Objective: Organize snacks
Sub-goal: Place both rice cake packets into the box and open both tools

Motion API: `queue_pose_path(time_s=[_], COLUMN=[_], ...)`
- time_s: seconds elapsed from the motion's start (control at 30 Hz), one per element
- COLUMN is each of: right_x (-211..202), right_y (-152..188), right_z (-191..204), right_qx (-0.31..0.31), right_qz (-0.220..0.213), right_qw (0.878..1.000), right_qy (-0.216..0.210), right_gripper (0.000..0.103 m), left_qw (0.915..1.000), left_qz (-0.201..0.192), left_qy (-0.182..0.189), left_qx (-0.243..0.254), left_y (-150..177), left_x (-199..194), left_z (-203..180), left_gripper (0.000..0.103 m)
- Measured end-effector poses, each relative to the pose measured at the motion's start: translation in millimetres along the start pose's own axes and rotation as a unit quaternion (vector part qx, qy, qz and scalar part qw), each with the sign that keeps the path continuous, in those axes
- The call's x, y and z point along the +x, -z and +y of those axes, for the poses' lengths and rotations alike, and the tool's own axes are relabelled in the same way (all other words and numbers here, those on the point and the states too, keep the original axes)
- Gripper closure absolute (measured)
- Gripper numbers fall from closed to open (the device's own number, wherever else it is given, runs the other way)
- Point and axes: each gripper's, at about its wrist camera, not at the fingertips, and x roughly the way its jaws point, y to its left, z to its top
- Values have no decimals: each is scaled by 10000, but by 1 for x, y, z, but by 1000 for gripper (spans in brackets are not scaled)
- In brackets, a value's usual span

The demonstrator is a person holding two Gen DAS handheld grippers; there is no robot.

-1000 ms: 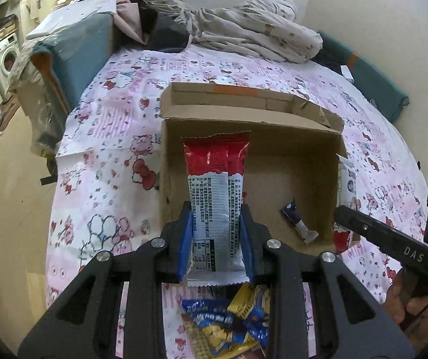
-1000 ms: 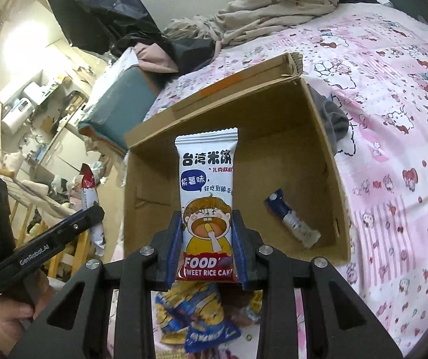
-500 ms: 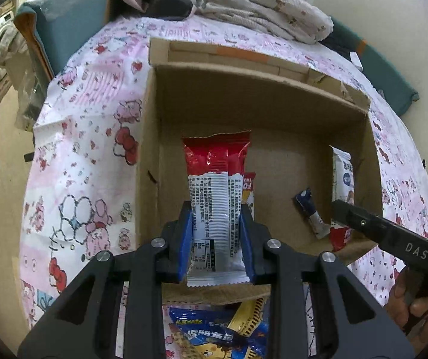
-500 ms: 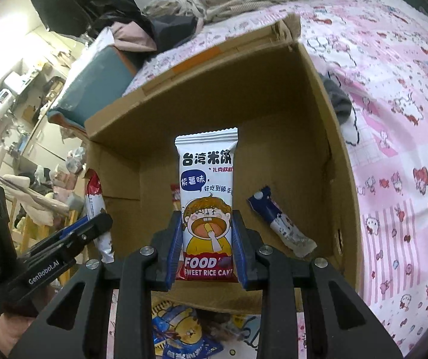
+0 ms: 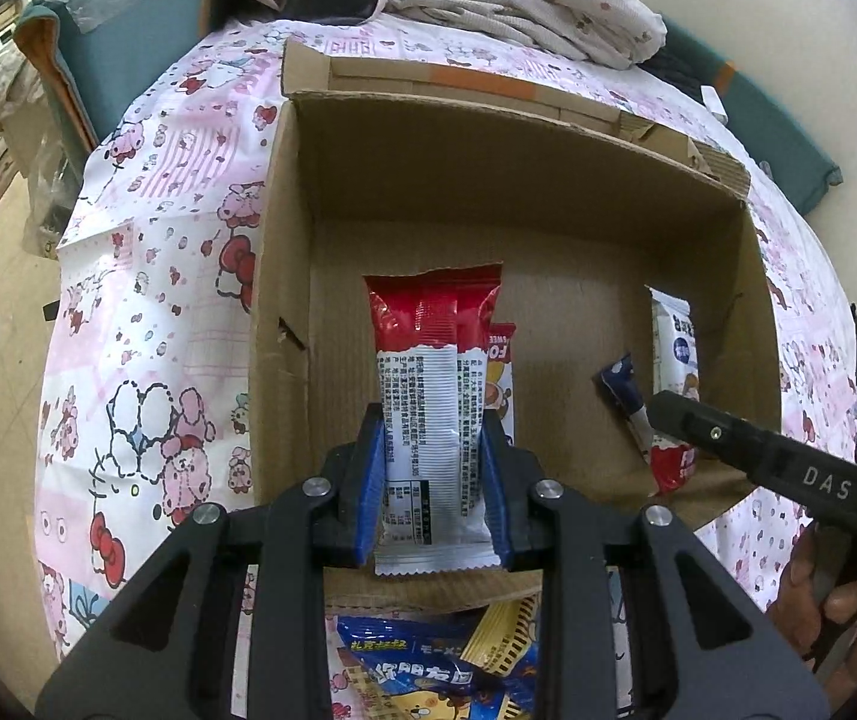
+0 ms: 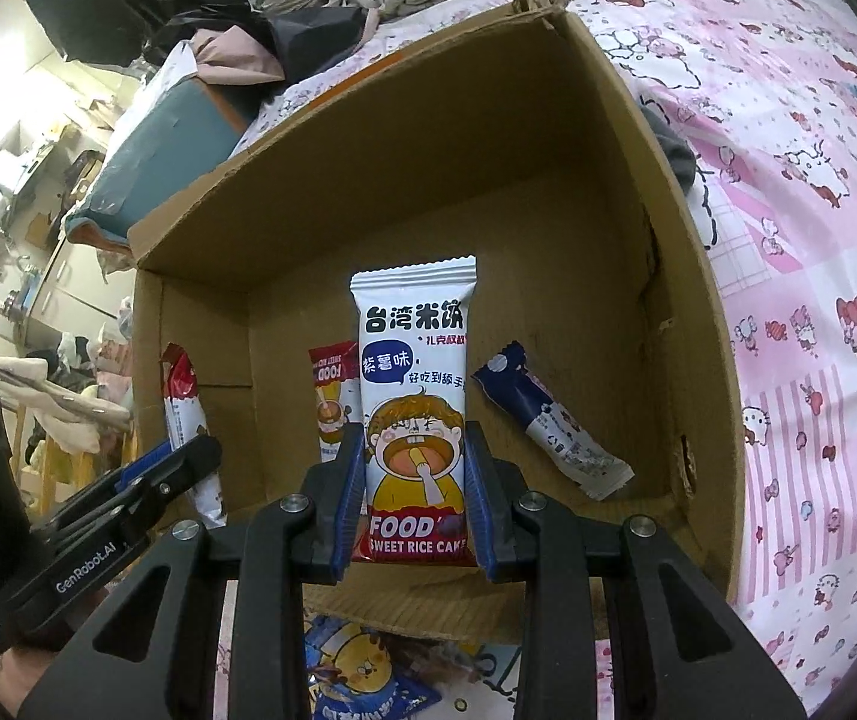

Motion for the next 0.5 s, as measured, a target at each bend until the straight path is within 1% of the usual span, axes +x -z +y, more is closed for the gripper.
queue_pose_path(time_s=[0.07,0.13,0.17,0.2,0.23,0.27,0.3,0.33,0.5], right_x=[-1,-2,-3,-2,-3,-4,-6,-8,-11], right_y=[1,0,0,-1,0,0,0,-1,-3], right_z=[0,1,0,0,0,1,3,4,2], right_qx=[0,-41,7,48,53,39,-9,-58,1], right_qz=[-25,-73,-101,-88,-96,-154,-239,-266,-276], right_qw=[10000,9999,9999,9998,9998,9997,9997,9996,9995], right_qy=[-57,-67,-137,-167,-173,-160,-111,-91,-152], right_gripper=[70,68,68,65,51,37,33,32,32], left_qw=[10000,10000,10000,10000,10000,10000,9999,9999,9998], left_qz=[-4,3,-4,-23,-41,-67,-71,-66,-101], left_qy=[21,22,16,-11,-49,43,81,91,55], left_qx=[7,14,15,18,9,-13,-12,2,136], left_y=[-1,-2,-2,-2,-2,-2,-2,-2,-1], left_x=[0,0,0,-1,-2,-3,-4,-4,-7], left_z=[0,-1,-1,-1,-1,-2,-3,-4,-10], left_gripper=[77,72,60,50,37,31,30,30,30])
